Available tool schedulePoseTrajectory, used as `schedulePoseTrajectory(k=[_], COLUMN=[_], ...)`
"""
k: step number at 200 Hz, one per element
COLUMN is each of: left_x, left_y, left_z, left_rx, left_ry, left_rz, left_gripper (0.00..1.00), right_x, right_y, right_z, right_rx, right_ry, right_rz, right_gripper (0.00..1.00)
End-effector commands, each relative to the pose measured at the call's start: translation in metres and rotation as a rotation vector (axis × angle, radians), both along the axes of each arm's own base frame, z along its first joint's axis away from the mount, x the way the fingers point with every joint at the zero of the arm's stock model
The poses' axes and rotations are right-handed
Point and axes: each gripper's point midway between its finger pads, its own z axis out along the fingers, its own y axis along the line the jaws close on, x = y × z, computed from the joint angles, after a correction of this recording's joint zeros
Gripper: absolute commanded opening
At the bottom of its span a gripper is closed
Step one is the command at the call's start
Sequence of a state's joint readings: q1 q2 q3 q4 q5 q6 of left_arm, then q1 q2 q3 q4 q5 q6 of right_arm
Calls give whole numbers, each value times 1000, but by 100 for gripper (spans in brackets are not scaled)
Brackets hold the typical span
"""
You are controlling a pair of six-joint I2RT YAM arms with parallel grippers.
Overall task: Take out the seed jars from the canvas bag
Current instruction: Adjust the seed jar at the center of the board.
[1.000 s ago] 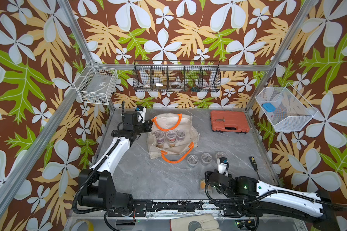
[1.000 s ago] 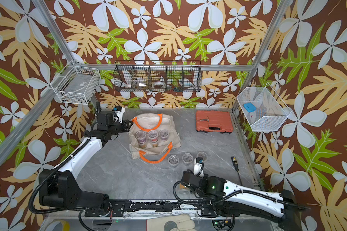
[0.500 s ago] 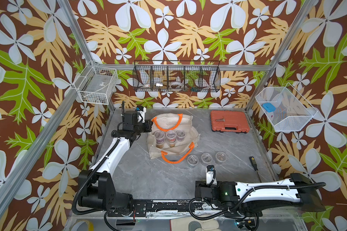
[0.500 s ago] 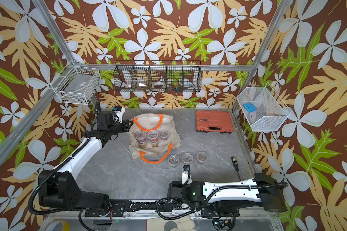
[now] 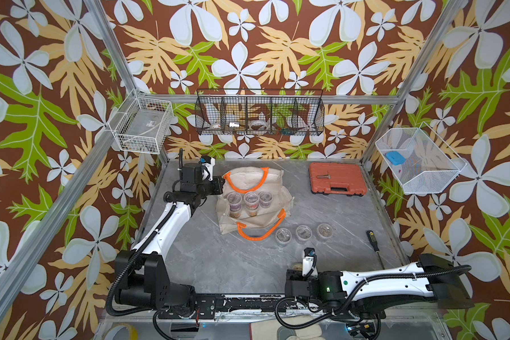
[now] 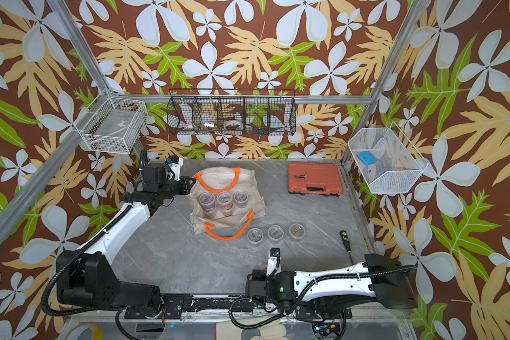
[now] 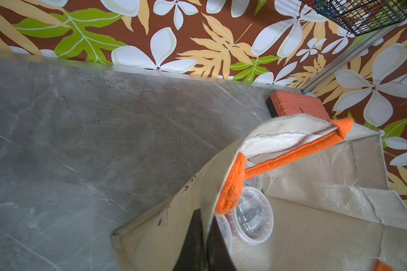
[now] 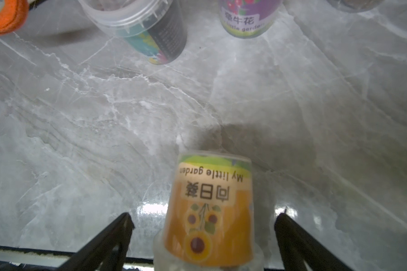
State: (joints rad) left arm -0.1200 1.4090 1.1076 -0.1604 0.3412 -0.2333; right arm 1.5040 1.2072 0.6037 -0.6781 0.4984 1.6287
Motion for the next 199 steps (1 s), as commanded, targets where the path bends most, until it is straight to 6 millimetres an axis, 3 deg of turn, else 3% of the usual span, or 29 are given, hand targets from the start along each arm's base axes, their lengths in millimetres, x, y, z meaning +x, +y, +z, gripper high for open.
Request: schedulePoseTrajectory(k=[1,42,108,163,199], left_x=[2,2,2,2,2], left_y=[-2,-1,-2,-2,-3], left_z=[10,10,10,10,9], left_rx=[-11,-12,-13,-15,-19], left_ry=[-34,-34,-35,-33,-31], left_rz=[-4,-3,-4,-6,-7], left_gripper=[0,0,0,0,0], right_x=[3,3,7,13,22], right_y=[-4,2,-7,-10,-5], right_z=[0,-4,-9,5,25], right_rx=[5,-1,0,56,189], right_ry=[-20,-17,-41,-73,-66], right_rz=[-35,-23,-64,-80,-95], right_gripper=[94,93,75,66,66])
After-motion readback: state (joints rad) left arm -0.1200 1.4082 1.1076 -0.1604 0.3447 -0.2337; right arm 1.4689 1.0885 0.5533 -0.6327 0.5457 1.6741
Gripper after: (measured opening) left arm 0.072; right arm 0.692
